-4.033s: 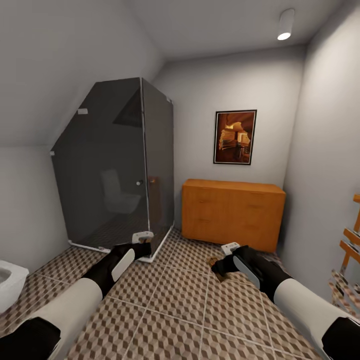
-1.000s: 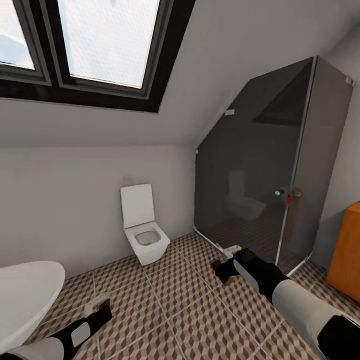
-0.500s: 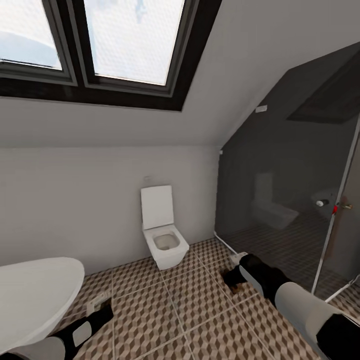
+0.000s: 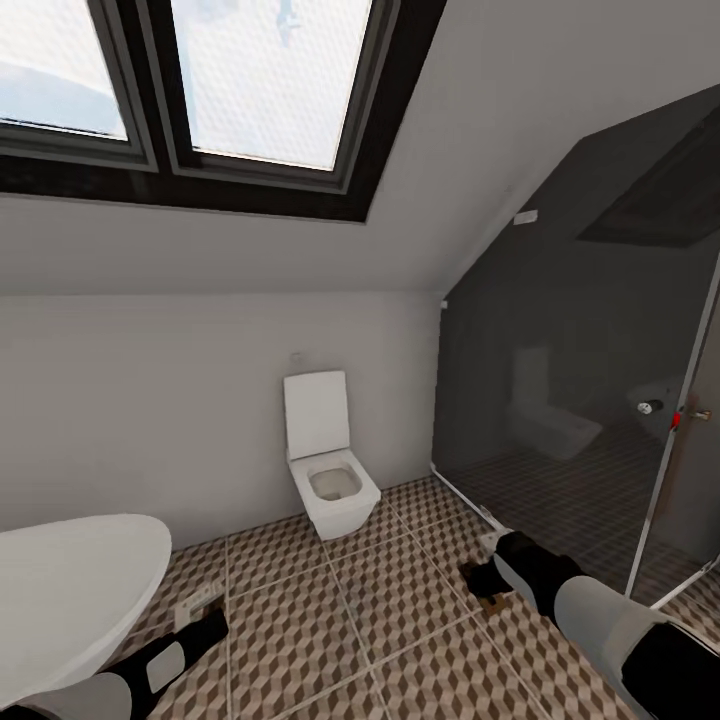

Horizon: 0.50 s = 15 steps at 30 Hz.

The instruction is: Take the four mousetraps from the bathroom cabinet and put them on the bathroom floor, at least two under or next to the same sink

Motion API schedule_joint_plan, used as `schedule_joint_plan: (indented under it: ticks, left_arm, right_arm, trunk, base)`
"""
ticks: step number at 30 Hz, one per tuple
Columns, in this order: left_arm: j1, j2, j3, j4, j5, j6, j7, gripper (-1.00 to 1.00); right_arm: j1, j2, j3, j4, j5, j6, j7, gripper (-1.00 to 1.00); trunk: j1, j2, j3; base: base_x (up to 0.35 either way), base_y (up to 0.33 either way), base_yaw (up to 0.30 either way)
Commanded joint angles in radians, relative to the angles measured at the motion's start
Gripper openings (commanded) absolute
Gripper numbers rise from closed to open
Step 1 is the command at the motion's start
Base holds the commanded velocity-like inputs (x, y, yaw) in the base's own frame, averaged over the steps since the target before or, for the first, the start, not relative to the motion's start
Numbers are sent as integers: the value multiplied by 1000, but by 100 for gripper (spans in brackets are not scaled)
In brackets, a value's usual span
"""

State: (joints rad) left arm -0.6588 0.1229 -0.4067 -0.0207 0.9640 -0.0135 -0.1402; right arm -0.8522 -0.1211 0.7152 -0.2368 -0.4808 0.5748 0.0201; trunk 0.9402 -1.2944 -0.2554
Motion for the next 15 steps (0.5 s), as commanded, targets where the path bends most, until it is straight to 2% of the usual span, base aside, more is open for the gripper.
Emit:
schedule_joint_plan:
  ticks: [1, 3, 6, 15]
  left_arm:
    - [-1, 0, -8, 1, 10, -1, -3, -100]
    - [-1, 0, -8, 1, 12, -1, -2, -100]
    - [-1, 0, -8, 1, 7, -6, -2, -100]
    - [-1, 1, -9, 1, 6, -10, -1, -100]
  right_arm:
    - [-1, -1, 4, -2, -4, 4, 0, -100]
    - [-1, 0, 4, 0, -5, 3, 1, -100]
    - [-1, -1, 3, 2, -5, 3, 2, -100]
    - [-1, -2, 3, 11, -5, 2, 3, -100]
  trunk:
    - [0, -1, -1]
    - [0, -1, -1]
    - [0, -1, -1]
    - [0, -1, -1]
  base:
    - [0, 0, 0]
    - [10, 0, 0]
    - [195, -2, 0]
    - [283, -54, 0]
